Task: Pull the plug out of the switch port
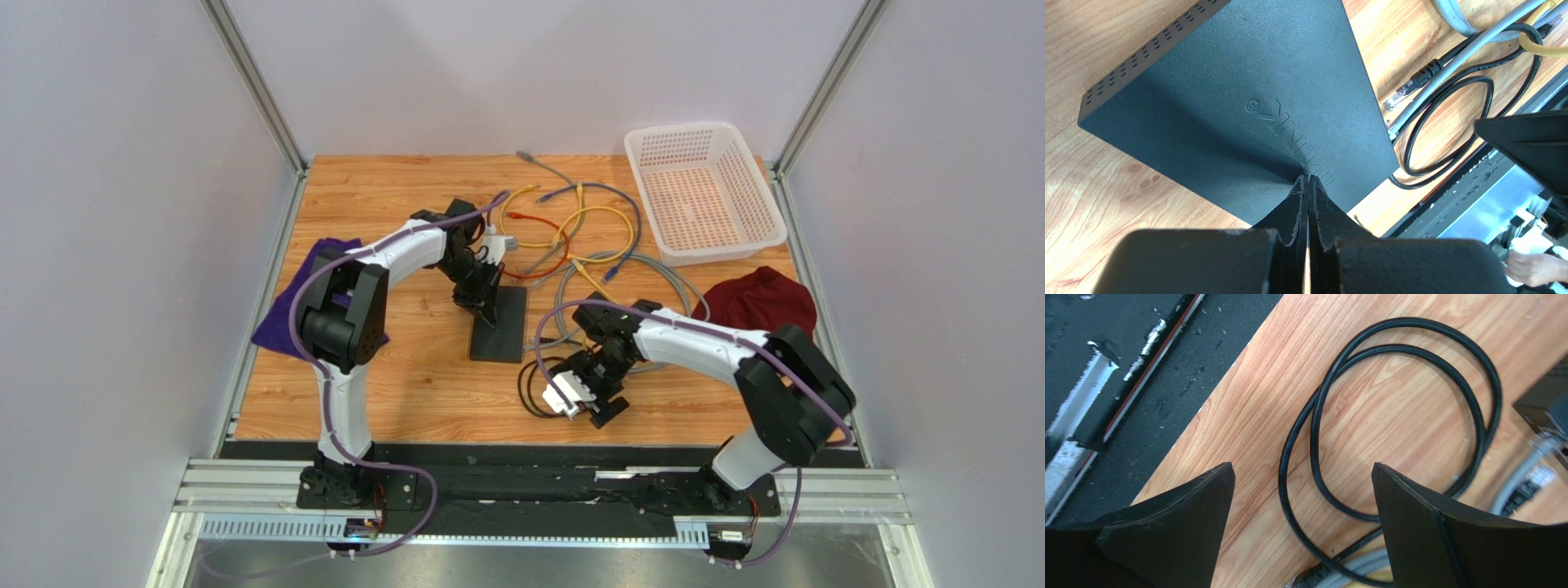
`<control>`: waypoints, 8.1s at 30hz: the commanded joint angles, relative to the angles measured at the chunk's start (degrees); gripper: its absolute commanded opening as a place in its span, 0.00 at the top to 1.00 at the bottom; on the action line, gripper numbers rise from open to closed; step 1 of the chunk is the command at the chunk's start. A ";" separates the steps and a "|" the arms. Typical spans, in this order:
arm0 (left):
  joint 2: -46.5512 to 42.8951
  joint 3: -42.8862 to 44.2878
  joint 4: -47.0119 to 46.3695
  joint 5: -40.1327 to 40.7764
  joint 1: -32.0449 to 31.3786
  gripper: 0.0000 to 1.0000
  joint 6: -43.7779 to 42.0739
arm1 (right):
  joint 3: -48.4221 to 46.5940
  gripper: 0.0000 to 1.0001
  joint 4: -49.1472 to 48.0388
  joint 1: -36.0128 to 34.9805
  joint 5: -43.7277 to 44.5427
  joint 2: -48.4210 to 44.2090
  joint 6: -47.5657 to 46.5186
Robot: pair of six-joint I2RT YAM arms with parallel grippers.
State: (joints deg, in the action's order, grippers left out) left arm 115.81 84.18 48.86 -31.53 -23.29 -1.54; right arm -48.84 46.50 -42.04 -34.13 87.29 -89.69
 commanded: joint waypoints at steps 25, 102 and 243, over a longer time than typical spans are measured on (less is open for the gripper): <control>0.29 6.08 3.17 -5.74 0.08 1.00 3.56 | -19.01 1.00 49.21 6.18 17.50 -12.49 19.02; -4.28 -5.79 -0.26 6.57 -2.90 1.00 -3.12 | -34.39 0.32 -9.42 13.30 -21.15 33.29 72.55; -12.01 -5.43 0.53 5.60 6.76 0.90 -3.03 | -87.66 0.15 -21.54 23.06 9.08 43.06 86.09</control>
State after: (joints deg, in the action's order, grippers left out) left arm 107.11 76.18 50.04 -25.78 -18.83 -4.56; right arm -137.14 32.40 -17.34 -30.50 130.89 -8.60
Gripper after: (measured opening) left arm 0.023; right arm 0.746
